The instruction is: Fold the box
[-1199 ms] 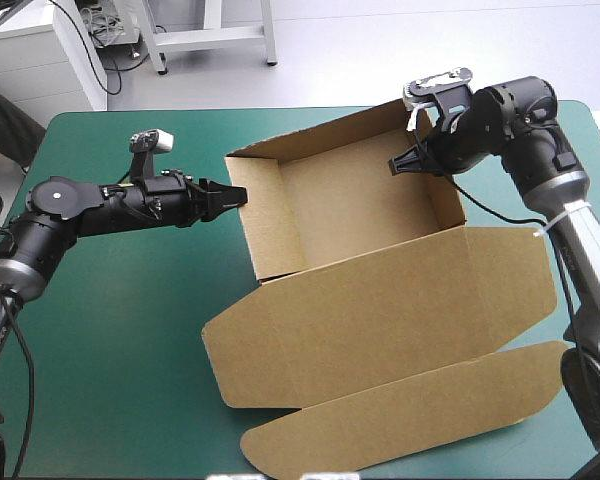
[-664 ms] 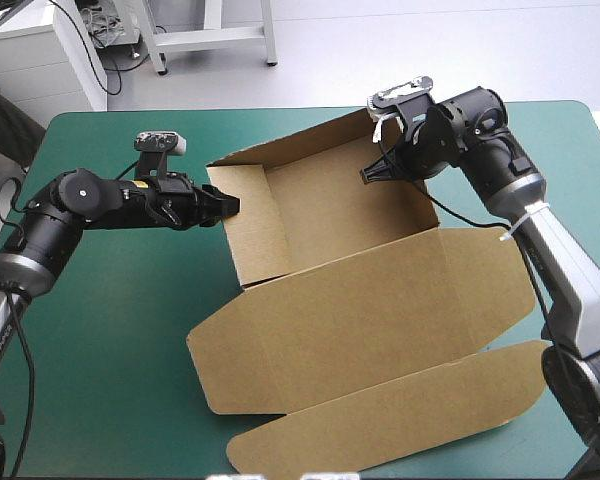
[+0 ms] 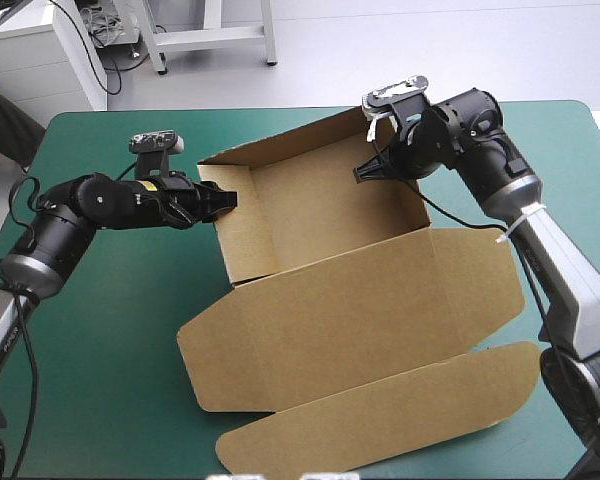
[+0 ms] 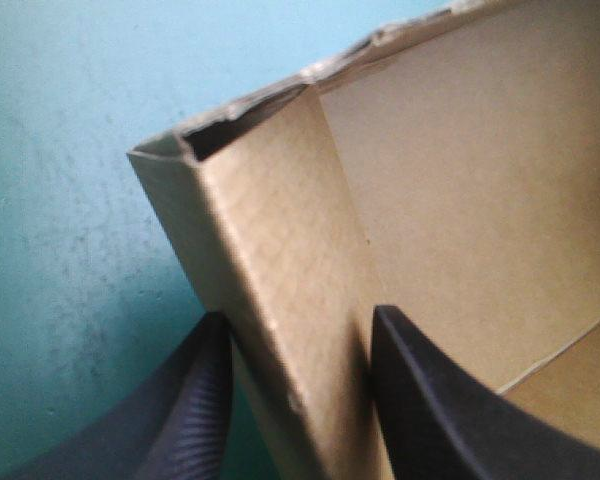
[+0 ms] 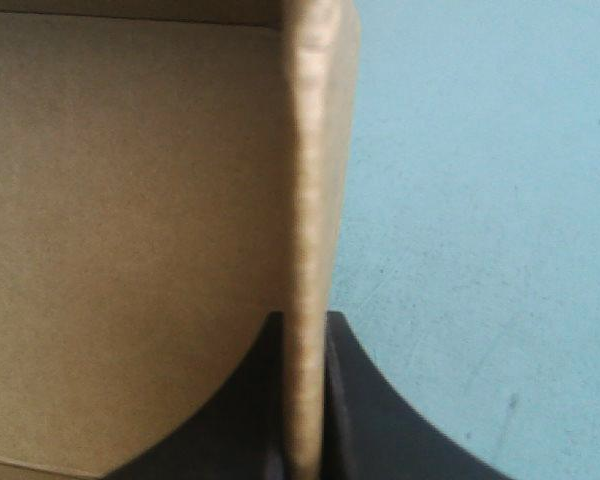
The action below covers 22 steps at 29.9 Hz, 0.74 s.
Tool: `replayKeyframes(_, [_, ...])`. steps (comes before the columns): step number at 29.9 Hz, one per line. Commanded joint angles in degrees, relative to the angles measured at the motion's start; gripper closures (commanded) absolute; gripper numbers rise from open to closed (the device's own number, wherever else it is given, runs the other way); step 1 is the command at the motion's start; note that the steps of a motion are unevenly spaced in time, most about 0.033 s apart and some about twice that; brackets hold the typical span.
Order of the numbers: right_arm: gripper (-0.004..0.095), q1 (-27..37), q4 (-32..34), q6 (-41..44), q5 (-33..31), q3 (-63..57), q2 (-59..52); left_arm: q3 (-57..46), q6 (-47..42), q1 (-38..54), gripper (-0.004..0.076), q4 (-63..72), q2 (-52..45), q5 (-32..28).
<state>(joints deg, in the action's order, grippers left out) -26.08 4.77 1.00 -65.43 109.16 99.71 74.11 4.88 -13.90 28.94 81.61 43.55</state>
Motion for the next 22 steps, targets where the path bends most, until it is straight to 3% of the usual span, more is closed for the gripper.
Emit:
replayKeyframes(1, [0.0922, -2.29, -6.38, -0.29, 5.94, 1.80, -2.82, 1.66, -5.91, -1.78, 0.0415, -2.43, -1.37, -3.31])
replayKeyframes(5, [0.0922, -3.82, -6.38, -0.06, 6.88, 1.80, -2.61, 1.66, -9.43, -1.89, 0.0415, -1.42, -0.29, -4.14])
replayKeyframes(11, [0.0922, -4.87, -6.41, 0.12, 7.32, 1.80, -2.11, 1.66, -11.38, -3.01, 0.0422, -1.82, 4.48, -0.56])
replayKeyframes(14, [0.0922, -4.87, -6.41, 0.33, 7.32, 1.80, -1.84, 1.66, -11.27, -4.72, 0.0500, -1.82, 6.05, -1.89])
replayKeyframes(18, [0.0922, -4.87, -6.29, 0.33, 7.32, 1.80, -1.84, 1.66, -7.60, -7.24, 0.0729, -2.09, 6.70, -6.38])
replayKeyframes(22, [0.0922, -4.87, -4.26, 0.45, 6.49, 1.80, -1.61, 1.91, -7.16, -8.31, 0.0731, -2.09, 6.70, -8.80])
